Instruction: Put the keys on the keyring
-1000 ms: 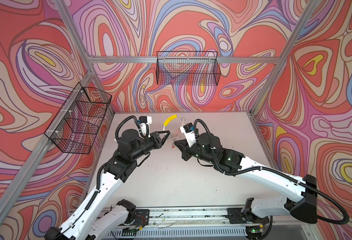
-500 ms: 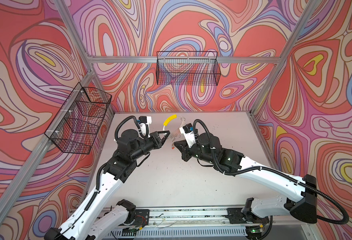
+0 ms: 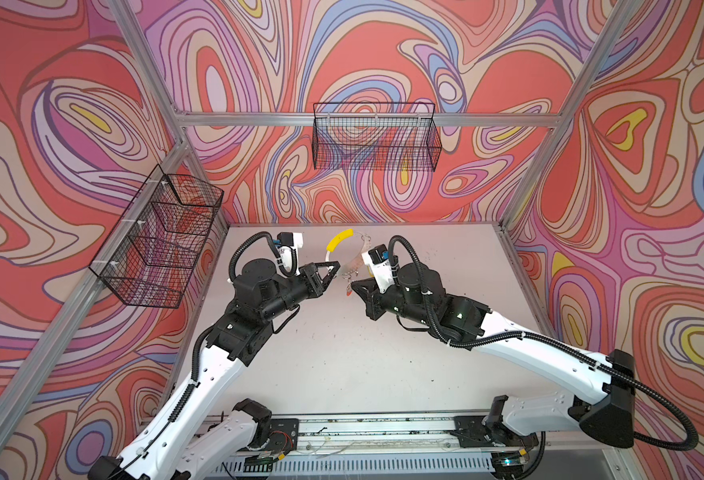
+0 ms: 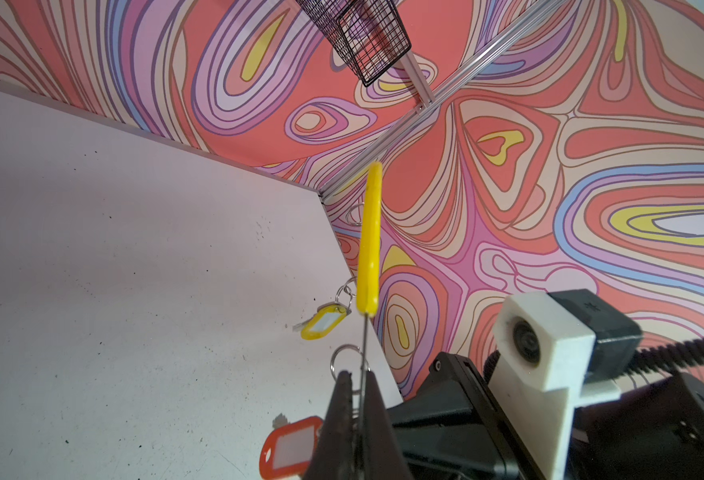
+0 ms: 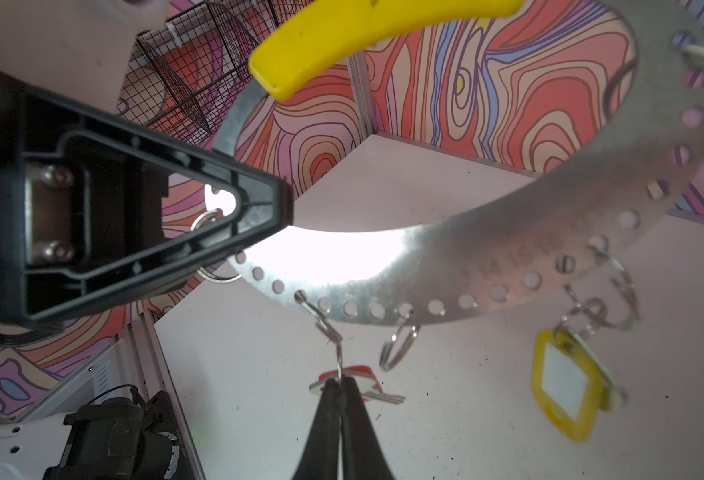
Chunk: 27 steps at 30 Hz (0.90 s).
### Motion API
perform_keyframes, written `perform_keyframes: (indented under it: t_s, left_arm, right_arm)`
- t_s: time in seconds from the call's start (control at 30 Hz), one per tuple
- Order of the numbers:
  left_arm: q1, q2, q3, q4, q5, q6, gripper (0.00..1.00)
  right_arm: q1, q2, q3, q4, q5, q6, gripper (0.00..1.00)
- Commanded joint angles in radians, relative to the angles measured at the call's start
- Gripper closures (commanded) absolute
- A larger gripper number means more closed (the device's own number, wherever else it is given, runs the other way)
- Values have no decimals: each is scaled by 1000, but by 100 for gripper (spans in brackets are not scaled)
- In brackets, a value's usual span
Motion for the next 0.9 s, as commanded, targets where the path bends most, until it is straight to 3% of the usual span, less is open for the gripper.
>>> perform_keyframes:
  t_s: [0.0,0.57,0.87]
  left_arm:
    - [-6,-25,19,7,13,8,100]
    - [-5,-25,27,29,5,-41,100]
    - [-5,-20,32,31,-3,-52,100]
  right_arm:
    - [-8,-21,-20,32,-35,8,100]
    - [-28,-35,-81,131,-267,22,100]
    - [-28,-53,-115,225,-237,62,100]
